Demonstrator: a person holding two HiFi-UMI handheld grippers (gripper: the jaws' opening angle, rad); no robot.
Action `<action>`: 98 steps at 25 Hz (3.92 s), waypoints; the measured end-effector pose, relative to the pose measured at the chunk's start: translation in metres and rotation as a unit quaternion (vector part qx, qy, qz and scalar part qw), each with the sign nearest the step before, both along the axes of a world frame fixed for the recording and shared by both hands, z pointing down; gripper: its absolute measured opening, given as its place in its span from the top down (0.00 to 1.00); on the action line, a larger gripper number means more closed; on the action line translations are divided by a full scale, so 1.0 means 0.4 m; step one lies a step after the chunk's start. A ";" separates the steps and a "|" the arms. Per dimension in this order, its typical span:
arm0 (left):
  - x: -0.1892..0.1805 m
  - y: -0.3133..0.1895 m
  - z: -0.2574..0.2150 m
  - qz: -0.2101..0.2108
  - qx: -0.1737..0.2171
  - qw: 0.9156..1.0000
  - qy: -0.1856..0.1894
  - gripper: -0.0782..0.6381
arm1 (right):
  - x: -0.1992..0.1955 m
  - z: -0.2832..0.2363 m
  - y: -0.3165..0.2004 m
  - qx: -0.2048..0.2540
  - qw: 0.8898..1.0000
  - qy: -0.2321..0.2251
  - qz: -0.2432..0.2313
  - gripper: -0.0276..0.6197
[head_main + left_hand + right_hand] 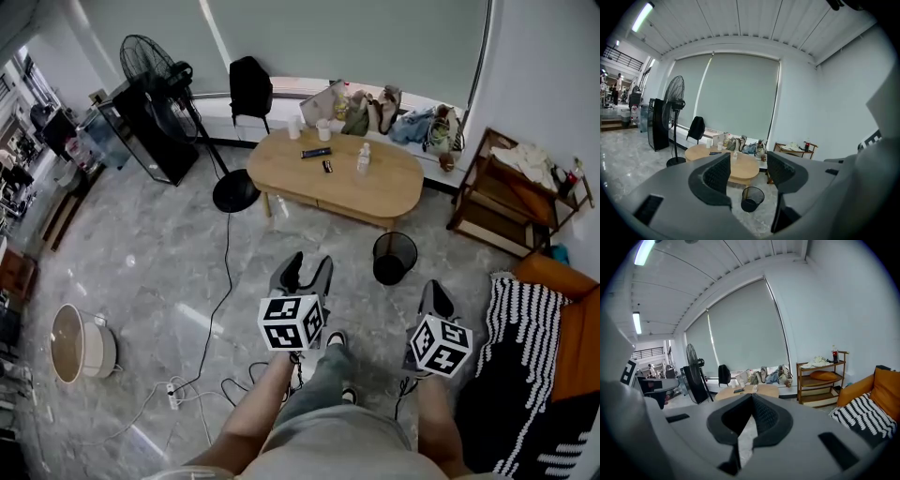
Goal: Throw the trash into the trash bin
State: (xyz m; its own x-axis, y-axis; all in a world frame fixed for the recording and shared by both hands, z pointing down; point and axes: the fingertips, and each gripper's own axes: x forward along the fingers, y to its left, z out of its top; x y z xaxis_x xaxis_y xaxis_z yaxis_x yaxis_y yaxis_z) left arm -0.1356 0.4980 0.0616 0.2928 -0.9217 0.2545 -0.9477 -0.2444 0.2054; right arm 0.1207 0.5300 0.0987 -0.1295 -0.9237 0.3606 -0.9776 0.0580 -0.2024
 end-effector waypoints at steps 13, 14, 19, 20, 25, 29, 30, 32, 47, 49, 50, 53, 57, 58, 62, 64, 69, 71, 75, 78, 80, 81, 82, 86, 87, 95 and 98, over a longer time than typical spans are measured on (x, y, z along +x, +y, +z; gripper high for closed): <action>-0.056 -0.381 -0.022 0.016 0.003 1.000 -0.009 0.55 | -0.027 -0.056 -0.384 0.016 1.000 0.007 0.015 0.95; -0.067 -0.415 -0.021 0.016 0.002 1.000 -0.009 0.55 | -0.036 -0.056 -0.415 0.016 1.000 0.007 0.017 0.95; -0.115 -0.575 -0.010 0.012 -0.001 1.000 -0.007 0.55 | -0.074 -0.043 -0.565 0.010 1.000 0.005 0.025 0.95; -0.123 -0.603 -0.007 0.012 -0.002 1.000 -0.008 0.55 | -0.082 -0.041 -0.591 0.009 1.000 0.004 0.027 0.95; -0.146 -0.700 0.026 0.016 -0.017 1.000 0.001 0.55 | -0.100 -0.020 -0.670 -0.004 0.999 0.007 0.036 0.95; -0.152 -0.729 0.072 0.020 -0.035 0.999 0.007 0.55 | -0.089 0.026 -0.698 -0.029 0.999 0.011 0.043 0.95; -0.154 -0.738 0.081 0.020 -0.039 0.999 0.008 0.55 | -0.088 0.033 -0.709 -0.034 0.998 0.011 0.045 0.95; -0.160 -0.759 0.093 0.018 -0.046 0.999 0.012 0.55 | -0.088 0.041 -0.735 -0.039 0.998 0.011 0.045 0.95; -0.235 -1.098 0.112 -0.021 -0.055 0.998 0.013 0.55 | -0.150 0.057 -1.156 -0.041 0.999 0.006 0.002 0.95; -0.246 -1.158 0.106 -0.026 -0.054 0.998 0.015 0.55 | -0.165 0.057 -1.225 -0.042 0.999 0.006 -0.008 0.95; -0.250 -1.186 0.103 -0.028 -0.053 0.998 0.015 0.55 | -0.171 0.057 -1.258 -0.043 0.999 0.006 -0.012 0.95; -0.255 -1.272 0.105 -0.033 -0.056 0.998 0.015 0.55 | -0.180 0.053 -1.362 -0.044 0.999 0.006 -0.021 0.95; -0.255 -1.382 0.115 -0.037 -0.065 0.997 0.015 0.55 | -0.187 0.049 -1.487 -0.043 0.999 0.002 -0.029 0.95; -0.255 -1.403 0.116 -0.038 -0.066 0.997 0.015 0.55 | -0.189 0.051 -1.509 -0.044 0.999 0.002 -0.030 0.95; -0.255 -1.478 0.131 -0.034 -0.076 0.996 0.012 0.55 | -0.192 0.075 -1.583 -0.058 0.998 0.000 -0.029 0.95; -0.257 -1.508 0.149 -0.025 -0.085 0.996 0.006 0.55 | -0.197 0.096 -1.606 -0.070 0.997 0.000 -0.025 0.95; -0.278 -1.609 0.200 0.008 -0.103 0.995 0.008 0.55 | -0.235 0.128 -1.672 -0.086 0.996 0.003 -0.016 0.95; -0.288 -1.644 0.219 0.020 -0.112 0.993 0.010 0.55 | -0.254 0.127 -1.694 -0.085 0.996 -0.002 -0.004 0.95; -0.308 -1.703 0.255 0.053 -0.130 0.990 0.003 0.55 | -0.280 0.146 -1.726 -0.096 0.995 -0.004 0.016 0.95; -0.330 -1.746 0.297 0.075 -0.145 0.987 -0.008 0.55 | -0.301 0.173 -1.749 -0.105 0.994 -0.004 0.026 0.95; -0.346 -1.764 0.341 0.089 -0.158 0.983 -0.018 0.55 | -0.320 0.206 -1.760 -0.114 0.993 -0.004 0.031 0.95; -0.353 -1.772 0.365 0.097 -0.164 0.981 -0.022 0.55 | -0.331 0.227 -1.767 -0.119 0.992 -0.004 0.032 0.95; -0.359 -1.781 0.390 0.104 -0.170 0.980 -0.026 0.55 | -0.343 0.249 -1.775 -0.124 0.992 -0.004 0.034 0.95; -0.372 -1.805 0.500 0.138 -0.187 0.972 -0.041 0.55 | -0.392 0.342 -1.795 -0.141 0.989 -0.008 0.037 0.95; -0.373 -1.806 0.530 0.149 -0.190 0.969 -0.046 0.55 | -0.404 0.368 -1.796 -0.145 0.989 -0.008 0.036 0.95; -0.397 -1.835 0.814 0.216 -0.210 0.950 -0.082 0.55 | -0.497 0.630 -1.824 -0.172 0.985 -0.018 0.030 0.95; -0.402 -1.848 0.899 0.235 -0.210 0.944 -0.095 0.55 | -0.512 0.720 -1.827 -0.182 0.983 -0.016 0.029 0.95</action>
